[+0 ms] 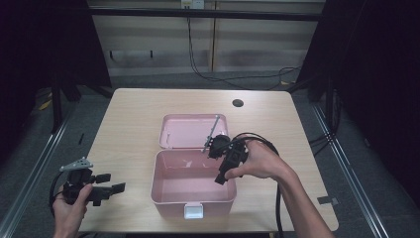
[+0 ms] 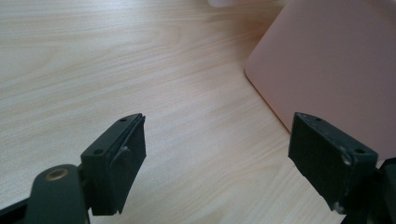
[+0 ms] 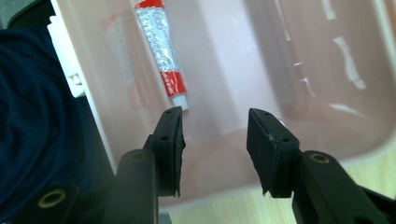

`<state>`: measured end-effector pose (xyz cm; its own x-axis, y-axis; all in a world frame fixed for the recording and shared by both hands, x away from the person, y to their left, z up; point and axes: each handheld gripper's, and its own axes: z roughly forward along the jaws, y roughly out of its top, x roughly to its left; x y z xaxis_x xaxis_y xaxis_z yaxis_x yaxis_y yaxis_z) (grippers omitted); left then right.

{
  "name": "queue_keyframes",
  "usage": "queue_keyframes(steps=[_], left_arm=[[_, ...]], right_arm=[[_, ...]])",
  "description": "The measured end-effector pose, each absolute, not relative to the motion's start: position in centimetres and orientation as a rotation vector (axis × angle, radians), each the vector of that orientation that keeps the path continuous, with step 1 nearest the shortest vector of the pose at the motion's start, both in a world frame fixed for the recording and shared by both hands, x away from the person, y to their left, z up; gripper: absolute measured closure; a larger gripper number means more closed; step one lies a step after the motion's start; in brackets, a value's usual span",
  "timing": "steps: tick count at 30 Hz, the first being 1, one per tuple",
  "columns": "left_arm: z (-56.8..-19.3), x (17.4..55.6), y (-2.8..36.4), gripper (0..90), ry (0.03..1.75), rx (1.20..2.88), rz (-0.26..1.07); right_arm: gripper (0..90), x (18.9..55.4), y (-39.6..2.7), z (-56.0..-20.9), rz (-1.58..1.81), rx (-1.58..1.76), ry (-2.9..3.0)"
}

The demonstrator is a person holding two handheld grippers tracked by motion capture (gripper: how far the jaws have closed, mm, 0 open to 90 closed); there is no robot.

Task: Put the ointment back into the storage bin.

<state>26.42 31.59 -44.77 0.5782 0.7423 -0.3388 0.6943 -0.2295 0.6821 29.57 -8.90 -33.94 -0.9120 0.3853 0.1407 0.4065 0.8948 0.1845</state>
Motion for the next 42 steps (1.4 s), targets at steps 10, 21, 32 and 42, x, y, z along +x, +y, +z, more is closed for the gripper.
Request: queue_keyframes(steps=[10,21,32,42], left_arm=[[-44.8,26.4,31.6,18.9,1.149,1.967,0.074],[-44.8,26.4,31.6,18.9,1.151,1.966,0.072],[-44.8,26.4,31.6,19.0,1.15,1.968,0.074],[-44.8,26.4,31.6,18.9,1.149,1.969,0.073]], right_arm=[[56.8,28.5,-11.8,-32.8,-0.368,-0.703,-2.985],[56.4,27.6,-14.1,-32.2,-0.378,-0.764,-3.002],[54.0,26.7,-16.8,-34.5,-0.38,-0.873,-2.964],[53.8,25.7,-19.7,-37.6,-0.383,-1.007,-2.924]])
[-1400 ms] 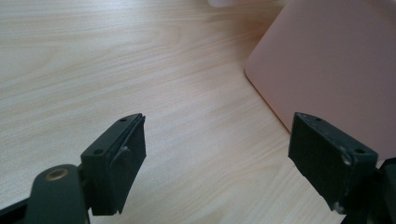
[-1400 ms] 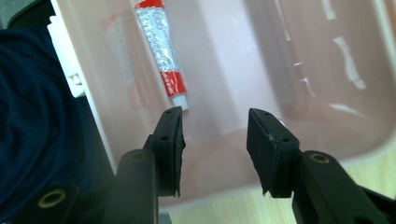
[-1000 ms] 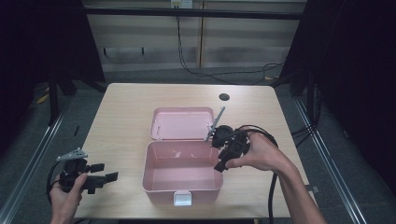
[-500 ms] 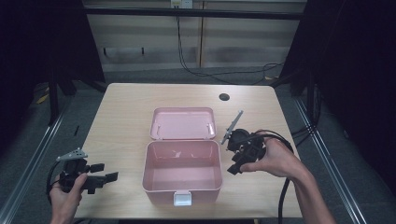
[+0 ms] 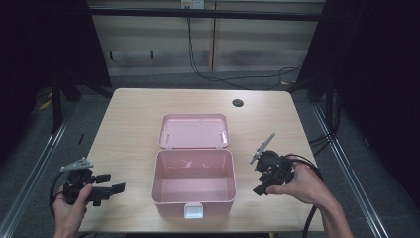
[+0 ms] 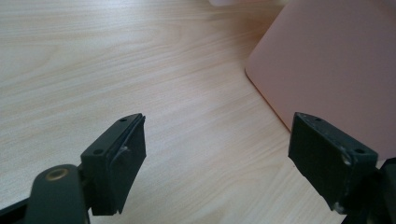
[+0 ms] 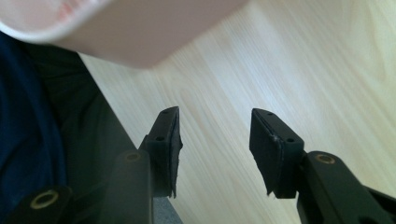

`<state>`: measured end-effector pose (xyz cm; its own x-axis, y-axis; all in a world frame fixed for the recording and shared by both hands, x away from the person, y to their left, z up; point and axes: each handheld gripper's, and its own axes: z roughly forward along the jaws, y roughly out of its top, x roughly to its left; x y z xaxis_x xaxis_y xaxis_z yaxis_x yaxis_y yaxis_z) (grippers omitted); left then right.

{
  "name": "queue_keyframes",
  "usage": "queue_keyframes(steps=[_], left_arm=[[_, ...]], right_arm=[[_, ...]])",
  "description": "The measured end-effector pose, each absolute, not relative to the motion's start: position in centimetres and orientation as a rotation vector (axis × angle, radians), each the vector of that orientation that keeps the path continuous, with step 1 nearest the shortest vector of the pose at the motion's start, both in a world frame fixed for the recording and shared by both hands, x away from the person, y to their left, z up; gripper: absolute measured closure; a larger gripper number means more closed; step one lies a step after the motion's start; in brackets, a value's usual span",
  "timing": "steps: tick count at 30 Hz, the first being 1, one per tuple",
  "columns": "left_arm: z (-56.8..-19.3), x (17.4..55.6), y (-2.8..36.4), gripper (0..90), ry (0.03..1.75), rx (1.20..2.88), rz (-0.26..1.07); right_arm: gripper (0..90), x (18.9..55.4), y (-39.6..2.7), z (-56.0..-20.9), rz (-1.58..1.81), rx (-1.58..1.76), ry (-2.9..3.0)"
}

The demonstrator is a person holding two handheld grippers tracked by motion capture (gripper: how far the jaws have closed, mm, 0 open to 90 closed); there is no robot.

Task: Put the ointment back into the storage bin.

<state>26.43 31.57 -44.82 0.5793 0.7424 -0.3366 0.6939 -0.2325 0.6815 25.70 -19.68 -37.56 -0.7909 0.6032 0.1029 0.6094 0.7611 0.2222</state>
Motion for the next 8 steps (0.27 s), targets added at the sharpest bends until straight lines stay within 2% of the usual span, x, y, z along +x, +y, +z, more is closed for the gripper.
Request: queue_keyframes(steps=[8], left_arm=[[-44.8,26.5,31.6,18.9,1.149,1.973,0.073]], right_arm=[[51.8,25.5,-21.6,-40.3,-0.406,-1.16,-2.873]])
